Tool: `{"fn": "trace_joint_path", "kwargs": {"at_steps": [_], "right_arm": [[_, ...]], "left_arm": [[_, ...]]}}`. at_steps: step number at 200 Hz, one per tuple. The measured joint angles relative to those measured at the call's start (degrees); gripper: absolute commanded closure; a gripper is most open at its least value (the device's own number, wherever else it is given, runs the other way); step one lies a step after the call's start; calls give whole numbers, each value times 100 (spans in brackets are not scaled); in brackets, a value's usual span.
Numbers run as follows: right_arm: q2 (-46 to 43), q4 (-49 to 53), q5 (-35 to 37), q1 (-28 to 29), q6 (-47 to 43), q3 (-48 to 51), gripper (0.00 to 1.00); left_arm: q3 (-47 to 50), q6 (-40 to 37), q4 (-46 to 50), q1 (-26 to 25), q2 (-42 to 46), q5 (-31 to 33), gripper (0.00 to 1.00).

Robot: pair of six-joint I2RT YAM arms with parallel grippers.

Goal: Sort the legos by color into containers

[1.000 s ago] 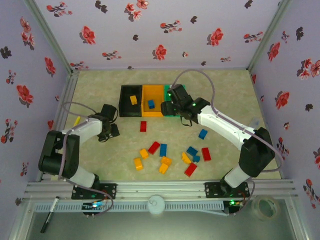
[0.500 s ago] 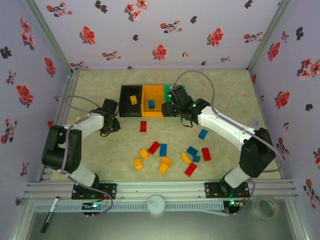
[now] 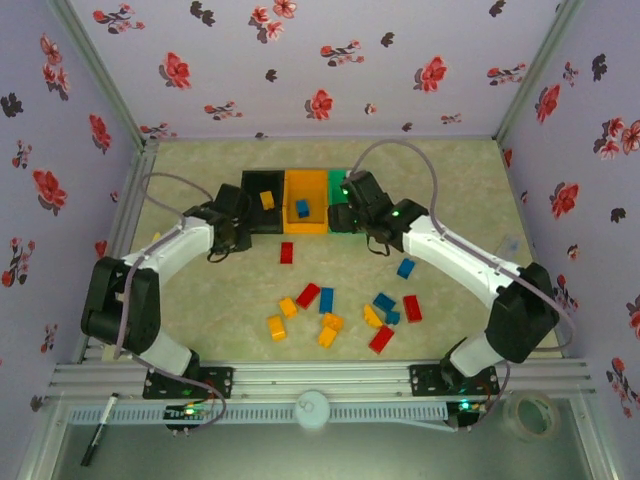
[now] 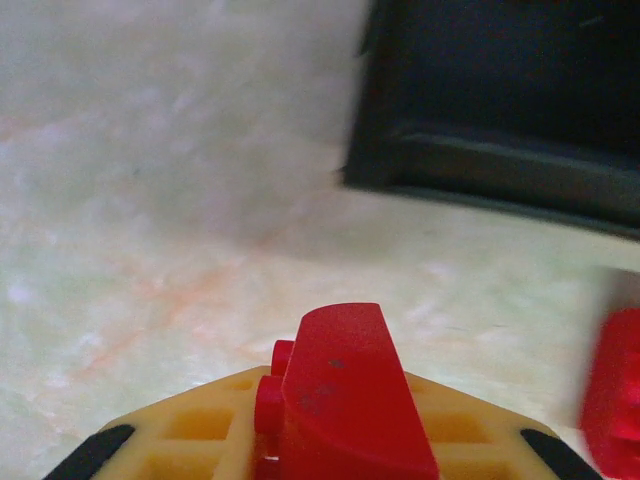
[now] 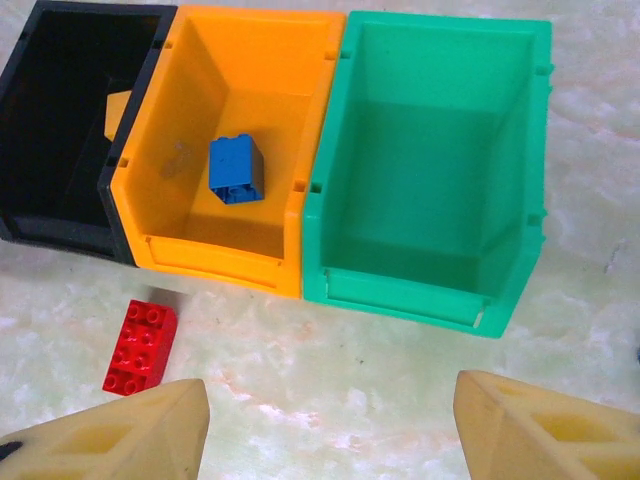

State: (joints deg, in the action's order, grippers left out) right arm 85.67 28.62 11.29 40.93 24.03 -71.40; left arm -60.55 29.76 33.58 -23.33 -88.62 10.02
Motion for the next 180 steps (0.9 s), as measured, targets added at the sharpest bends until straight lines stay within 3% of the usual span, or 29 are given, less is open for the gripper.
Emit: {"fn": "trace_joint_path", "kwargs": {"at_steps": [58,115,180], "right_arm": [[-575,4,63,-343,2,411,34],[-1217,42,72,-728,57,1003,34],[-1631,136,66,-1069,59,1394,33]], "left_arm": [[-1626,-15,225,-938,-369,2,78],[-3768,-131,380,-1589,-2247,-4,80],[-5781,-280,457,-1755,-3928,-417,80]]}}
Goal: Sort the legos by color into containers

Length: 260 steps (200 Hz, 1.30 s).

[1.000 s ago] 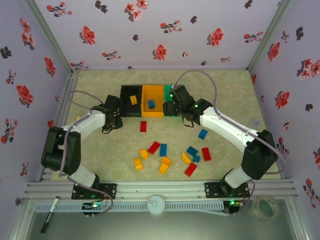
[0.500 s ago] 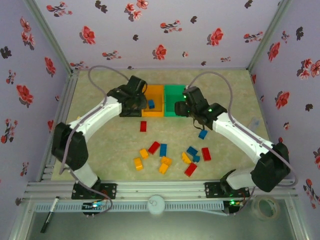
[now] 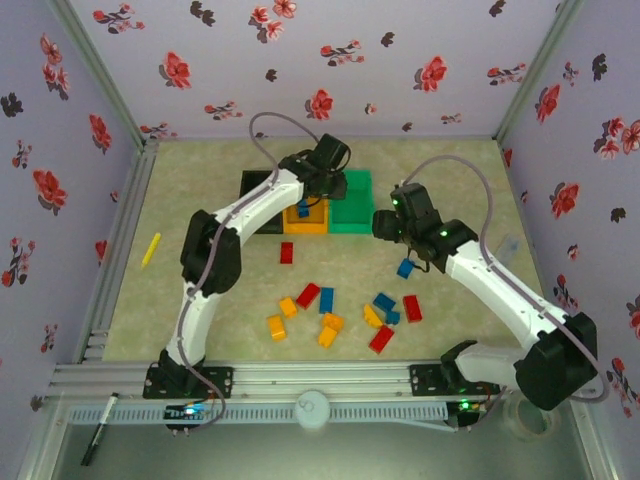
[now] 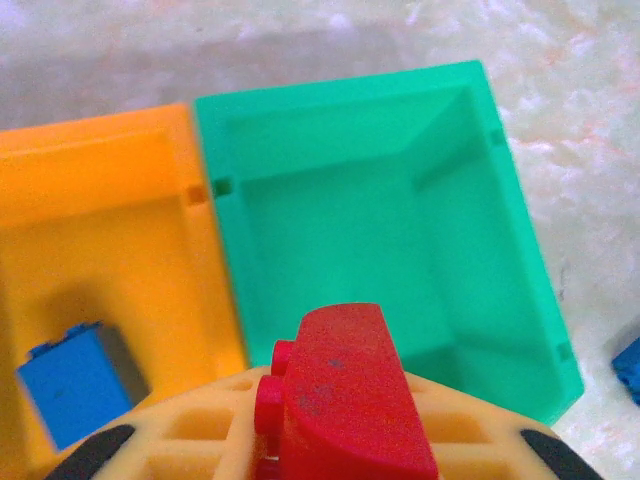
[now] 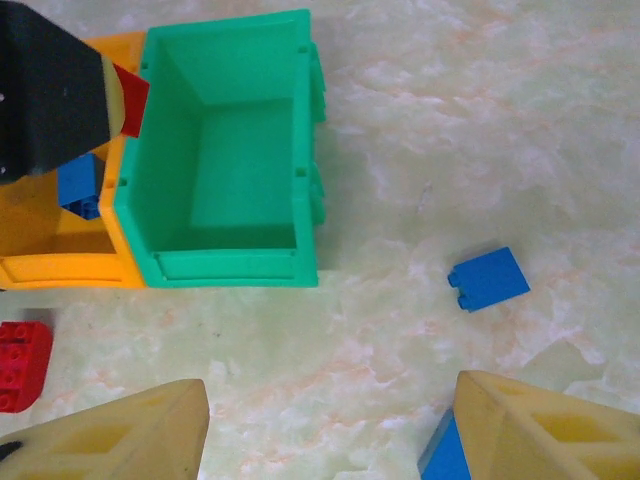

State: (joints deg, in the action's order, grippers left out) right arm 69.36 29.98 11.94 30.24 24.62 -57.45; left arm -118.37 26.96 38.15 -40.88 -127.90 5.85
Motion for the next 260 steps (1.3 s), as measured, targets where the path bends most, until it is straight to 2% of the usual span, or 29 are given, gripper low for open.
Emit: {"fn": "trace_joint_path", "kwargs": {"at_steps": [24,34,44,68,80,121,153,224,260], "right_arm": [[-44,11,-20,-94,0,101,34],[-48,15,-22,-114,0,140,34],[-52,24,-31,-127,0,162,33],[-111,37,-44,-166,0,210,33],[-131,37,-46,-199,0,214,33],[-144,37,-61,-297,2,223,32],[-138,37,-61,-435,48,264,31],[597,17,-208,-1034,319,498,29],[933,-94,-393,-1228,487,570,28]], "left_arm": [[-636,-46,85,0,-463,-105,80],[-935,-61,136,0,-667,-149,77],[-1180,-66,201,0,-824,-188,70],[-1558,-162,352,0,-1064,-271,47],[-1600,-184,415,0,-1080,-302,40],[-1561,-210,455,13,-1054,-313,38],[-516,-210,372,17,-398,-293,38],[2894,-138,-214,17,2756,50,37],[4144,129,-455,17,3609,170,37]]}}
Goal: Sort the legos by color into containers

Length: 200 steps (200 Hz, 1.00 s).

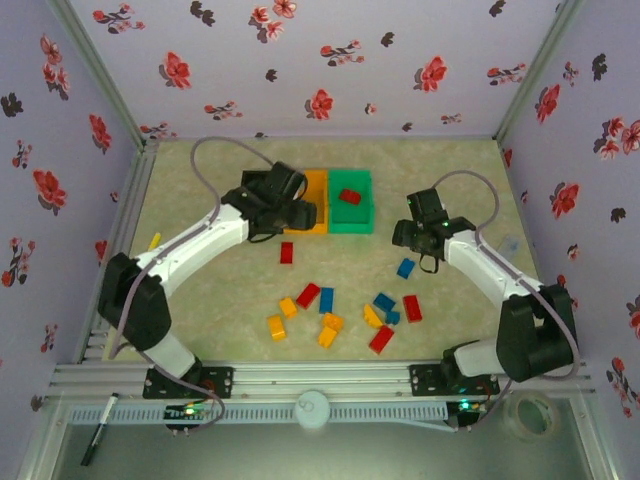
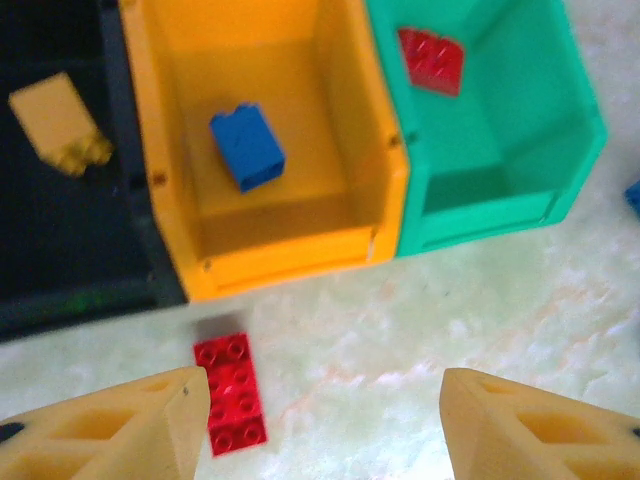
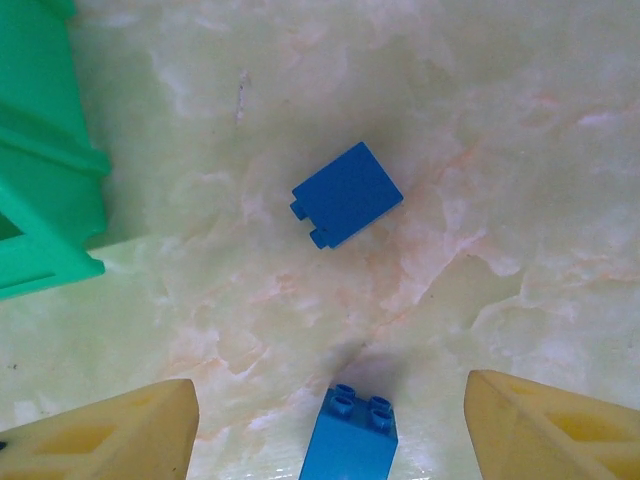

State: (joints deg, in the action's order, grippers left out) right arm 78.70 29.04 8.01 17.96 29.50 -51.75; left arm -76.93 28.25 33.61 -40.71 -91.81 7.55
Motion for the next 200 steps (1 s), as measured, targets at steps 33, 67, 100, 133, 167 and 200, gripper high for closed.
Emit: {"fn": "trace_joint_path", "kwargs": {"at_steps": [33,67,100,133,167,200], "right_arm": [[70,-116,-125,-243,151,22,27],[74,-120,-166,-411,343,20,26],[74,-105,-162,-442,623,20,24],[76,-109,-164,-457,916,22,23],[109,-111,-160,-459,1108,20,22],[168,-114,-127,-459,1172,20,21]], "left_arm": [[695,186,-164,0,234,20,37],[1054,302,-463,-2,564,35,36],[1270,356,-756,-42,820,-46,36],[1449,398,-960,-120,857,-122,36],[1694,398,-960,-146,1086,-166,35],[1768,400,-968,-146,1351,-166,35]]}}
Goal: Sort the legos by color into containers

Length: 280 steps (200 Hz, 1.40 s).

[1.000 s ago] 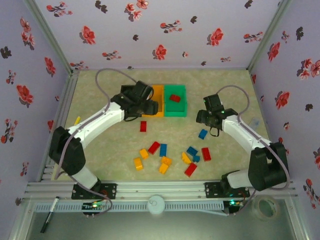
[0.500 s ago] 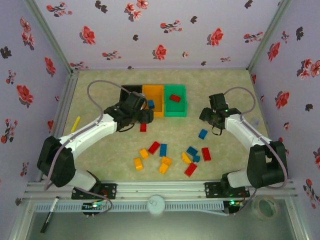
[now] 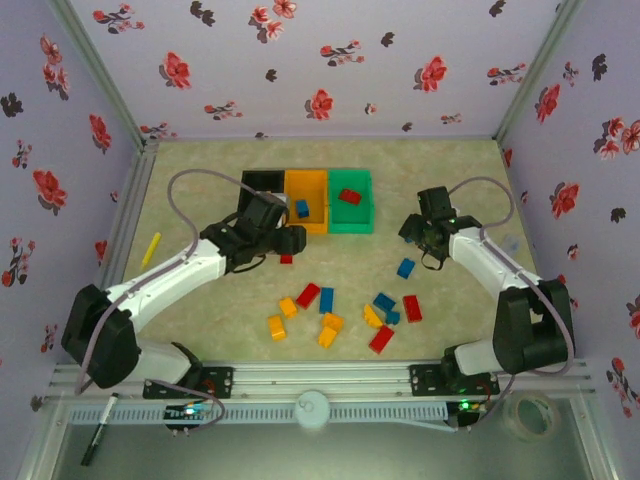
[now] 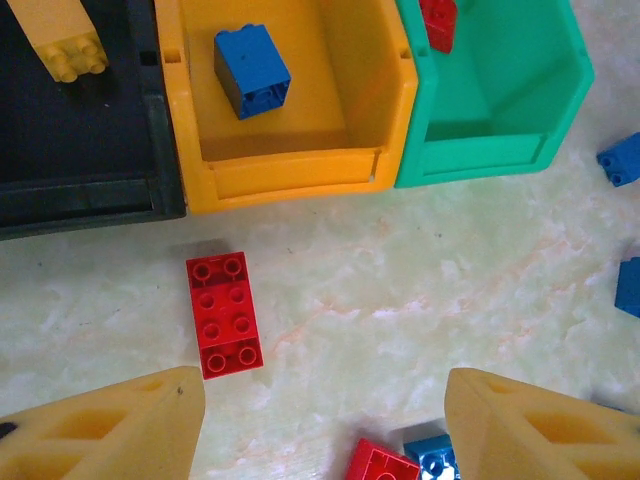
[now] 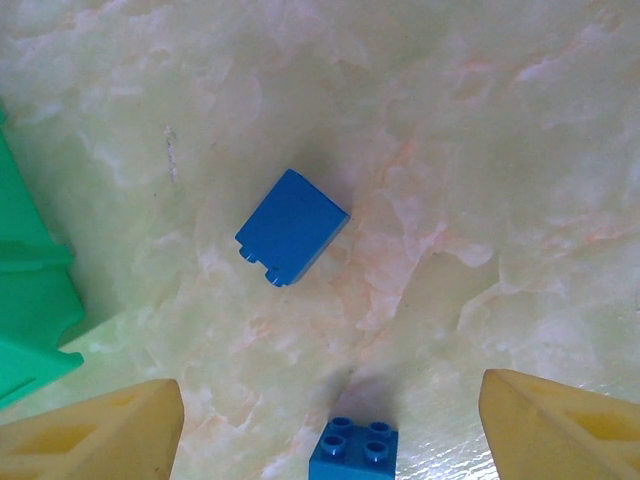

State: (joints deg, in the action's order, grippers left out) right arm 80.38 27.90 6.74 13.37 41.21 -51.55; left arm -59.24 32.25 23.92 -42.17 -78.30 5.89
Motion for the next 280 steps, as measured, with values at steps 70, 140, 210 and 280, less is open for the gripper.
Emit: {"fn": "trace_joint_path", "kwargs": {"at_steps": [70,140,210,280], "right_arm": [[219,-111,63,0,0,0,22],[1038,-468,50,0,2,-79,24],[1873,-697,4,0,-4,-695,29],[2398,-693,-39,0,-35,-1220,34]], "left_arm": [[299,-4,-125,0,317,4,34],[299,-4,-120,0,328,4,34],[299,-4,-118,0,328,4,34],[297,-24,-74,0,328,7,34]]}}
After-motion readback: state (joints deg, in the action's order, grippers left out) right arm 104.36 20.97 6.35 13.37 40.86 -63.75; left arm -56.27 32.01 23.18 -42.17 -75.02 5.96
